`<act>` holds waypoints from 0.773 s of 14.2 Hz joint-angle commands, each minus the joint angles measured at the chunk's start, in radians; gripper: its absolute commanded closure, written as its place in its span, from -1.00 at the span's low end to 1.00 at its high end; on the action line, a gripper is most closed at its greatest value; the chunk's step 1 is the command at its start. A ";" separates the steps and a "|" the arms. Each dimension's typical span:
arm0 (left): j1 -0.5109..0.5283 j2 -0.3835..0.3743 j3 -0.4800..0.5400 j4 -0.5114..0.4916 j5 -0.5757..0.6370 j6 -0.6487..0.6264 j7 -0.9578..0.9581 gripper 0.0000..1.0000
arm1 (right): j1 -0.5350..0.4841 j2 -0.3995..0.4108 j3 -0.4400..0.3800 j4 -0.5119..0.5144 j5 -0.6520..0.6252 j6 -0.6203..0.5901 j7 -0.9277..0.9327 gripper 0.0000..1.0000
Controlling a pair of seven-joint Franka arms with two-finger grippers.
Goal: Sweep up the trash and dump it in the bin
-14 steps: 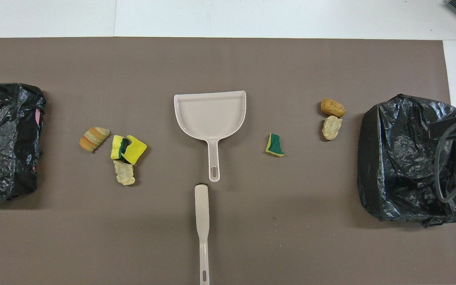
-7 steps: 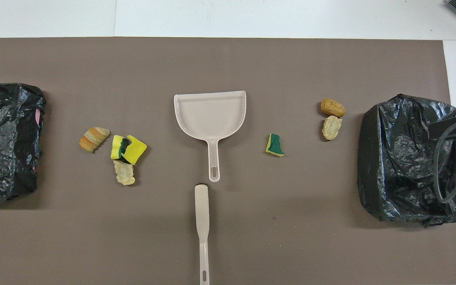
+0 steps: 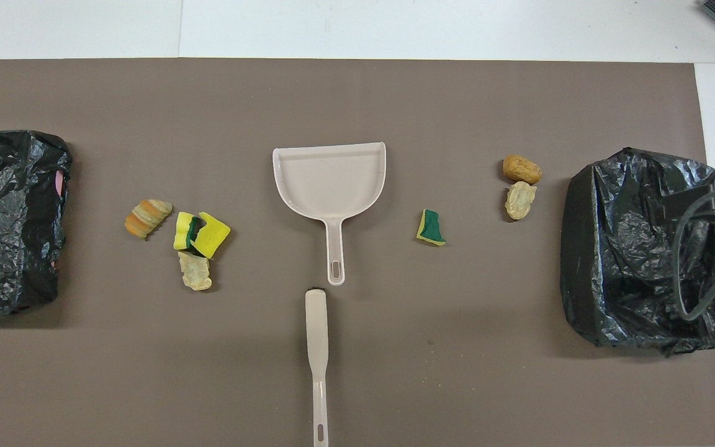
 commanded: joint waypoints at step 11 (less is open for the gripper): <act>0.012 -0.017 -0.005 -0.013 -0.005 -0.009 0.004 -1.00 | 0.171 0.086 0.005 -0.065 0.028 0.240 0.241 -1.00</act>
